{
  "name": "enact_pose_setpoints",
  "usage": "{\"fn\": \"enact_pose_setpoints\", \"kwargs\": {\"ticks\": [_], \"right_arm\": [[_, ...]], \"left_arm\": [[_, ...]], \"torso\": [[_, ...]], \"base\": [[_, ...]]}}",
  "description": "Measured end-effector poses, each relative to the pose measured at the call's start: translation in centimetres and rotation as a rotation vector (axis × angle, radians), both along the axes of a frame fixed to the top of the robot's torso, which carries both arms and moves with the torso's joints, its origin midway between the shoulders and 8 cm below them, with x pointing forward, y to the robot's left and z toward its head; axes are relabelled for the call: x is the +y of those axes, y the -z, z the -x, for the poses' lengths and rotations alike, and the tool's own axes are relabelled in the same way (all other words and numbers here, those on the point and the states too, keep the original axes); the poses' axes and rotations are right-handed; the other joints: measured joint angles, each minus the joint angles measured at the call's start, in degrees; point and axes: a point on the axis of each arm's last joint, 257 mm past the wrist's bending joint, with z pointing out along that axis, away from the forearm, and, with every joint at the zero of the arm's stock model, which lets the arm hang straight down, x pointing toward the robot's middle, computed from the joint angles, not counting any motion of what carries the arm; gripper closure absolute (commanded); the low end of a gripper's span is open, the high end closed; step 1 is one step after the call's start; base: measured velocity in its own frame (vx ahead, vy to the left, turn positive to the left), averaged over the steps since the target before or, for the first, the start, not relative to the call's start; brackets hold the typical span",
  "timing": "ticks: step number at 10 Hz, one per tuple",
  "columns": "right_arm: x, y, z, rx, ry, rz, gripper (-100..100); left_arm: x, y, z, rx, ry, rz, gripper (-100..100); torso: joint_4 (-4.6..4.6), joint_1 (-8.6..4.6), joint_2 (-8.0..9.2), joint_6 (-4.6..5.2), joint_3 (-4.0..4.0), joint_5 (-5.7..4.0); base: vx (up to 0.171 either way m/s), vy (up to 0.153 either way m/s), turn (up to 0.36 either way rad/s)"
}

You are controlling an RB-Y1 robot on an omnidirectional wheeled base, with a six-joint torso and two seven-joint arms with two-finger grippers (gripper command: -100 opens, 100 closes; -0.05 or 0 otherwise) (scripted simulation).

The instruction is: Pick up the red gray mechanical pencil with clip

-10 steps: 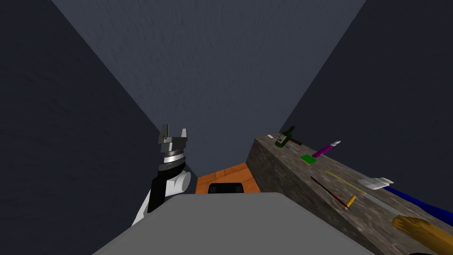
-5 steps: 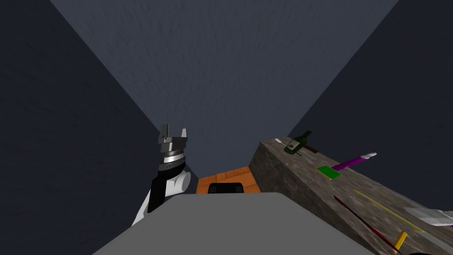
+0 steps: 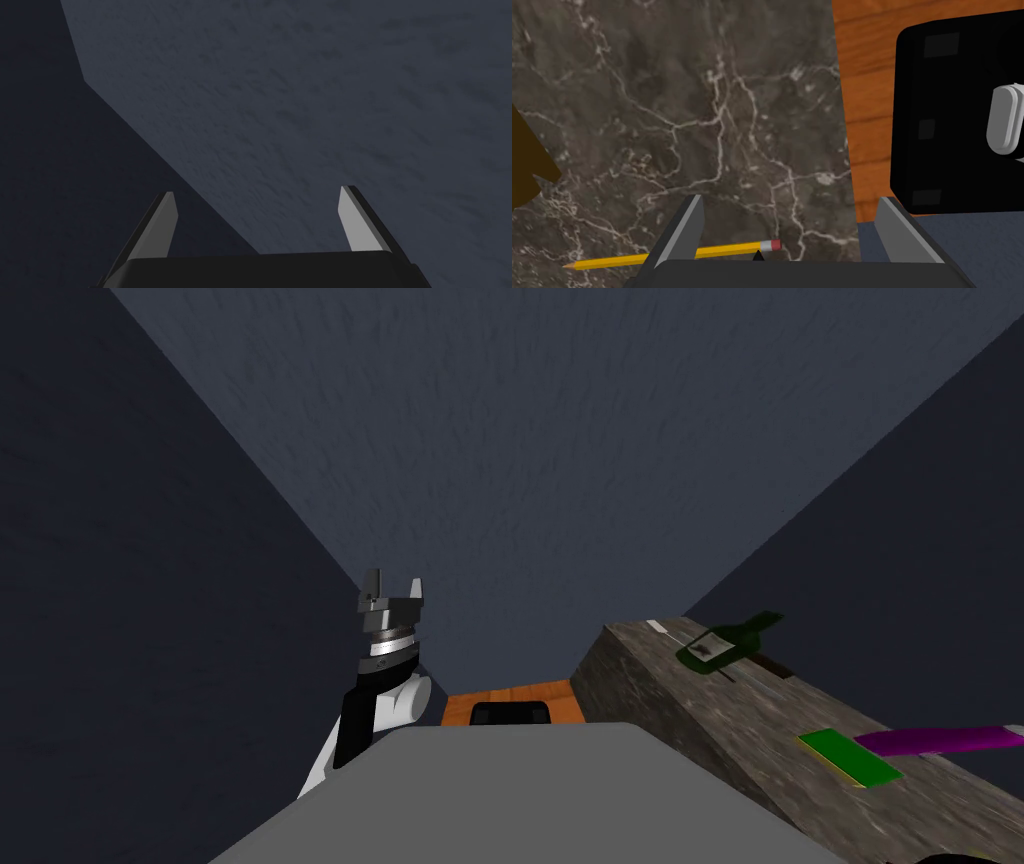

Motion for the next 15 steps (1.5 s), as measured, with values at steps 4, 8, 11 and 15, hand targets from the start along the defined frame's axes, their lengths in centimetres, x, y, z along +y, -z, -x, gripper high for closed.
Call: {"fn": "enact_pose_setpoints", "kwargs": {"ticks": [4,8,11,15], "right_arm": [[-0.2,0.6,-1.1,-0.023,0.007,0.002,-100],[0.9,2.4,0.0,-0.025,0.018,0.002,100],[0.9,2.4,0.0,-0.025,0.018,0.002,100],[0.3,1.7,-0.2,-0.024,0.014,0.005,100]], "left_arm": [[0.0,0.0,0.0,0.000,0.000,0.000,0],[0.0,0.0,0.0,0.000,0.000,0.000,0],[0.0,0.0,0.0,0.000,0.000,0.000,0],[0.0,0.0,0.0,0.000,0.000,0.000,0]], "torso": [[0.15,0.31,0.64,0.11,0.37,0.07],[0.19,0.30,0.77,0.12,0.45,0.06],[0.19,0.32,0.77,0.11,0.46,0.05],[0.18,0.41,0.78,0.14,0.45,0.11]], "base": [[0.029,-0.028,0.039],[-0.002,-0.021,0.022],[0.000,0.000,0.000],[-0.003,0.016,-0.033]]}}
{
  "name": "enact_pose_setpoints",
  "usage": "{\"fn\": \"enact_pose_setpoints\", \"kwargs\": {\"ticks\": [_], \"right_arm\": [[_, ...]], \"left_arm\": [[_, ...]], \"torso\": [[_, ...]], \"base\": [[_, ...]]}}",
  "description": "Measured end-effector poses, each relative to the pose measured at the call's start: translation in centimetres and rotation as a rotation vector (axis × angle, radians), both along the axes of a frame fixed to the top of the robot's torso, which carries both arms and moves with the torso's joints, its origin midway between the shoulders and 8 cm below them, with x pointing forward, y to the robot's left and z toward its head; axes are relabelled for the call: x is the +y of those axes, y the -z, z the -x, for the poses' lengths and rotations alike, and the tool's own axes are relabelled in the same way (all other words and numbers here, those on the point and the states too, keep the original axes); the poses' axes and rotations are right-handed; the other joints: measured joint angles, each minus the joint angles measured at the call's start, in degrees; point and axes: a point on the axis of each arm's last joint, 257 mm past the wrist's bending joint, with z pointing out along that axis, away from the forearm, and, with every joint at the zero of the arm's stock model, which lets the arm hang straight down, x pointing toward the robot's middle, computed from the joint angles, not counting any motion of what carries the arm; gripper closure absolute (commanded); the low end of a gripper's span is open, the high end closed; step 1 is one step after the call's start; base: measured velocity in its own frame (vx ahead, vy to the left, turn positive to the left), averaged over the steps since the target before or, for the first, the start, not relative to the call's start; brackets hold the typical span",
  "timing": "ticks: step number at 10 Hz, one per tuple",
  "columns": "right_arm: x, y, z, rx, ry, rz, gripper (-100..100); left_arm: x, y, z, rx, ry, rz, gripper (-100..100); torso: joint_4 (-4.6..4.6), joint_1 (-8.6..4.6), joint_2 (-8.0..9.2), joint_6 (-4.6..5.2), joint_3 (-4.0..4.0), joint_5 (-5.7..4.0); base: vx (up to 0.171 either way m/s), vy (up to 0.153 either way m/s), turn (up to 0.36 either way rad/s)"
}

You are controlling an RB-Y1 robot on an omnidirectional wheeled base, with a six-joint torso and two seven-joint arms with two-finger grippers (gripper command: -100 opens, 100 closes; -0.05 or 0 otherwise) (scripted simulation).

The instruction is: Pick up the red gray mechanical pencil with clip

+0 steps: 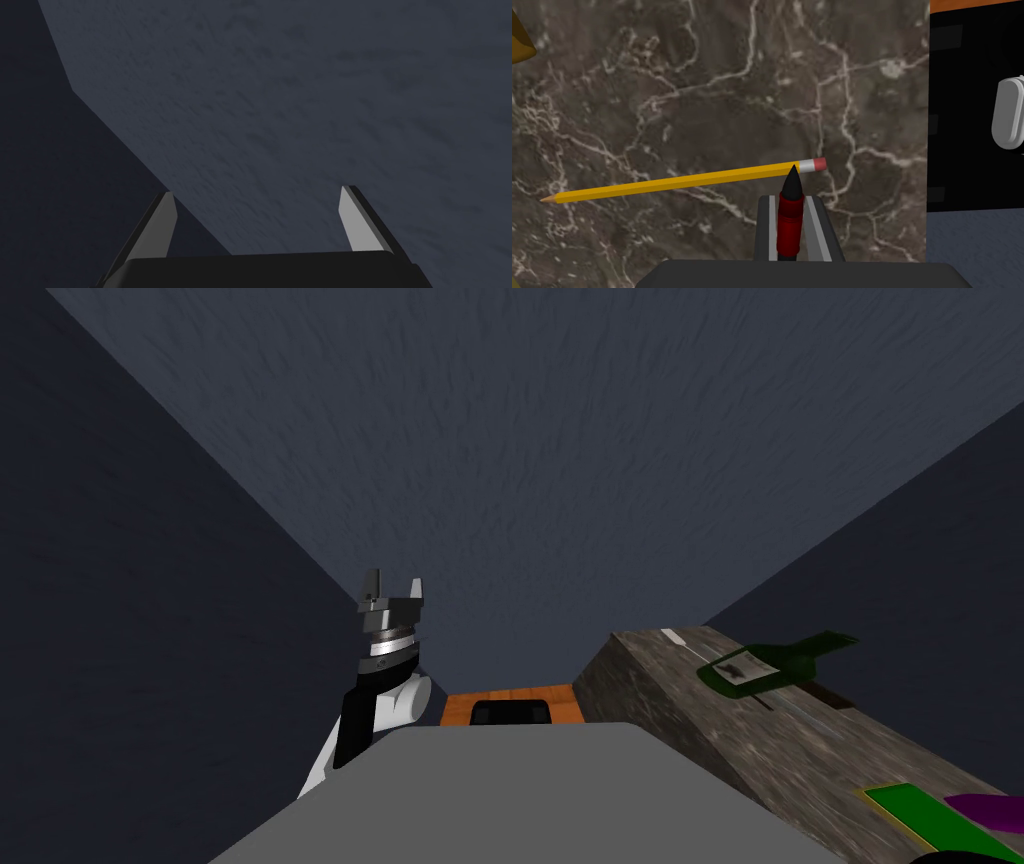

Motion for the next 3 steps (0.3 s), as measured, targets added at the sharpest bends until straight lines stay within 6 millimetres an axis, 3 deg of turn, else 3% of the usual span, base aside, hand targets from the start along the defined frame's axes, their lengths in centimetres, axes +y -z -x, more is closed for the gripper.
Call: {"fn": "enact_pose_setpoints", "kwargs": {"ticks": [2,3], "right_arm": [[-0.70,-1.07,-0.69,0.003,-0.008,0.000,100],[-0.71,-1.12,-0.74,0.003,-0.008,0.000,0]], "left_arm": [[0.00,0.00,0.00,0.000,0.000,0.000,0],[0.00,0.00,0.00,0.000,0.000,0.000,0]], "torso": [[0.01,0.09,-0.01,-0.01,0.00,0.00],[0.01,0.02,-0.02,-0.01,0.00,-0.03]], "base": [[-0.001,0.026,-0.027],[0.000,0.000,0.000]]}}
